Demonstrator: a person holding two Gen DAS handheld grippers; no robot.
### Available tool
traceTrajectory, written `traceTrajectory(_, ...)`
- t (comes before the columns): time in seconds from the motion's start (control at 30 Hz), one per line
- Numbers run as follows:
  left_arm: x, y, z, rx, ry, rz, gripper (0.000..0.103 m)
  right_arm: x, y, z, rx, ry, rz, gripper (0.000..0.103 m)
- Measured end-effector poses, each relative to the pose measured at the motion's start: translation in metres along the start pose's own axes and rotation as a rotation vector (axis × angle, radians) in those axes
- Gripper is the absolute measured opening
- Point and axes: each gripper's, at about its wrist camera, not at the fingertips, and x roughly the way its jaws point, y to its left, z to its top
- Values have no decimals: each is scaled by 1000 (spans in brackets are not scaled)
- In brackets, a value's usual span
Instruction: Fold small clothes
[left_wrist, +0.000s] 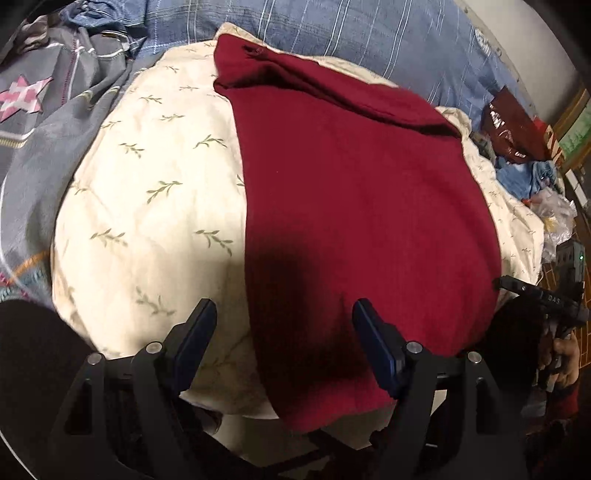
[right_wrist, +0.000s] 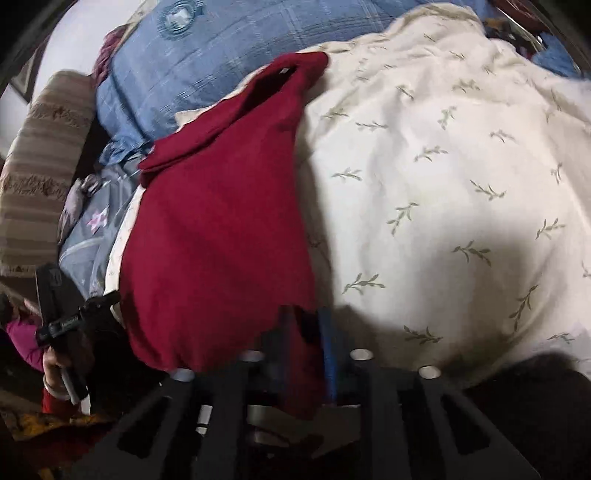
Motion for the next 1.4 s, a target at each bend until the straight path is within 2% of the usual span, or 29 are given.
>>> traceTrajectory(0.03, -2, 2, -2, -4, -3, -11, 76, -1, 1, -2, -10, 3, 3, 60)
traceTrajectory(0.23, 14, -2, -20, 17, 91, -27, 76, 13, 9, -15, -14, 86, 28, 60)
traceTrajectory(0.4, 20, -11, -28, 27, 108, -61, 76, 18, 3, -23, -16, 139, 24, 60)
traceTrajectory(0.7, 23, -11, -29, 13, 95, -77, 79, 42, 3, -29, 9, 233, 57, 60)
traceTrajectory(0.77, 22, -9, -29, 7, 90, -78, 79, 46, 2, -29, 4, 253, 70, 57)
traceTrajectory(0.83, 23, -10, -31, 11, 84, -69, 79, 53, 4, -32, -5, 282, 62, 46)
traceTrajectory(0.9, 23, -12, -33, 19, 80, -58, 79, 56, 3, -32, -9, 302, 50, 42)
traceTrajectory(0.97, 24, -13, -33, 24, 78, -50, 79, 56, 2, -32, -15, 303, 48, 39)
traceTrajectory(1.13, 26, -18, -34, 26, 80, -36, 79, 51, 8, -32, -39, 280, 57, 23)
traceTrajectory(1.23, 27, -21, -34, 30, 82, -27, 79, 46, 11, -32, -58, 266, 66, 18)
traceTrajectory(1.4, 28, -25, -35, 25, 85, -25, 79, 34, 23, -32, -98, 256, 91, 15)
